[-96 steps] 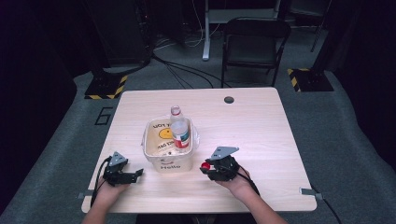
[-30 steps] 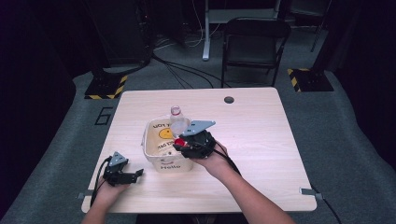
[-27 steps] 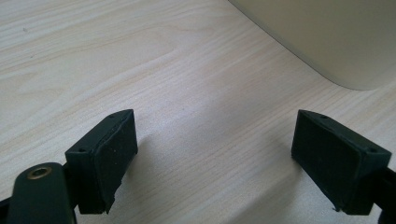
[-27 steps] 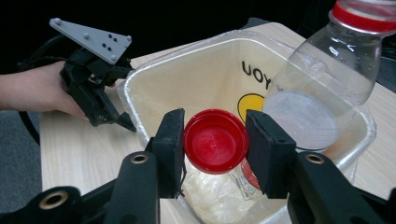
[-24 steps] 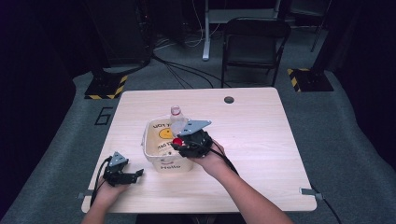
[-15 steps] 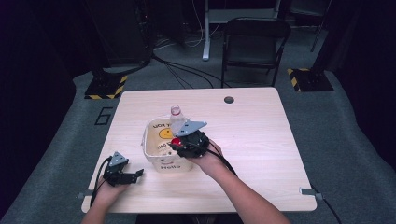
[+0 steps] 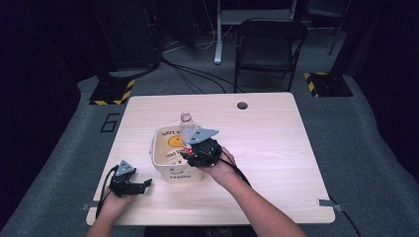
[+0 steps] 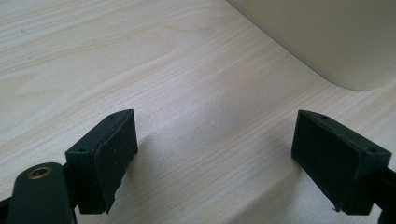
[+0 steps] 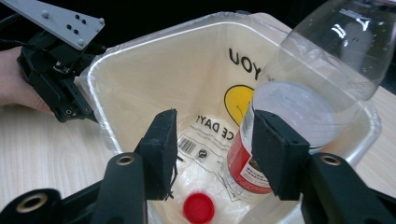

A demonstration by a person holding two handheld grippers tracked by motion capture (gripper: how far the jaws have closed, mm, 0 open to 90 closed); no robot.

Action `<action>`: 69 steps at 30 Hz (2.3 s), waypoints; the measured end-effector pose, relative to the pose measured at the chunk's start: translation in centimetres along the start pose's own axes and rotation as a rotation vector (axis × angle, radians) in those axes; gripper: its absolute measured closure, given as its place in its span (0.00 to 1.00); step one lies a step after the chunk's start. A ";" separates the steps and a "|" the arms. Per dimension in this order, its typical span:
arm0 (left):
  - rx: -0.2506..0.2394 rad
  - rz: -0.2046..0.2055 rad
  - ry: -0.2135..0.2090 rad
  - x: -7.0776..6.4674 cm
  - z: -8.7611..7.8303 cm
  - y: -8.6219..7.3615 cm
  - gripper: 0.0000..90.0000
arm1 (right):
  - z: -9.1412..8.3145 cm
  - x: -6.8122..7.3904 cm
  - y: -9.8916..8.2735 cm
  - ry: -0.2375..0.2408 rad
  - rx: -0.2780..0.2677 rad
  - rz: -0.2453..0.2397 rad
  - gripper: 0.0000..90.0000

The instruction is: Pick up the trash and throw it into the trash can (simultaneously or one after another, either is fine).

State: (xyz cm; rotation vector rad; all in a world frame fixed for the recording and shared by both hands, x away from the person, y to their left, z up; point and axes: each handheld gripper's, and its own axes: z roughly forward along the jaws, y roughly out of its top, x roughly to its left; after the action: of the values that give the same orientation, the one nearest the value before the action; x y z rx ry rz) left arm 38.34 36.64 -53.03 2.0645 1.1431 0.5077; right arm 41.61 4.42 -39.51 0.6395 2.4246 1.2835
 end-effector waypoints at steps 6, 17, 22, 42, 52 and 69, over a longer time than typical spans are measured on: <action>0.000 -0.002 -0.006 -0.1 -0.2 -0.2 0.16 | -0.7 -0.1 -0.2 -0.009 -0.018 0.006 0.54; 0.011 0.013 -0.014 -0.1 -0.6 -0.5 0.16 | -1.8 0.3 -0.3 -0.009 -0.033 -0.008 0.53; 0.004 0.018 -0.014 0.0 -0.8 -0.7 0.16 | -2.2 0.2 -0.3 -0.015 -0.047 -0.015 0.53; 0.001 0.005 -0.010 -0.2 -1.4 -1.3 0.16 | -7.0 -2.1 -3.4 -0.109 -0.072 0.035 0.48; 0.009 0.008 -0.014 -0.1 -1.3 -1.1 0.16 | -8.1 -3.9 -7.2 -0.147 -0.040 0.134 0.47; 0.004 0.000 -0.011 -0.1 -1.0 -0.9 0.16 | -8.9 -5.1 -12.0 -0.163 0.012 0.215 0.44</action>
State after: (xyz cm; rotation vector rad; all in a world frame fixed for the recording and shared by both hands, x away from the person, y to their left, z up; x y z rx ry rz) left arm 37.09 37.26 -53.03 2.0678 1.1391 0.4944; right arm 38.90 -10.34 -44.38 0.9902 2.2810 1.2425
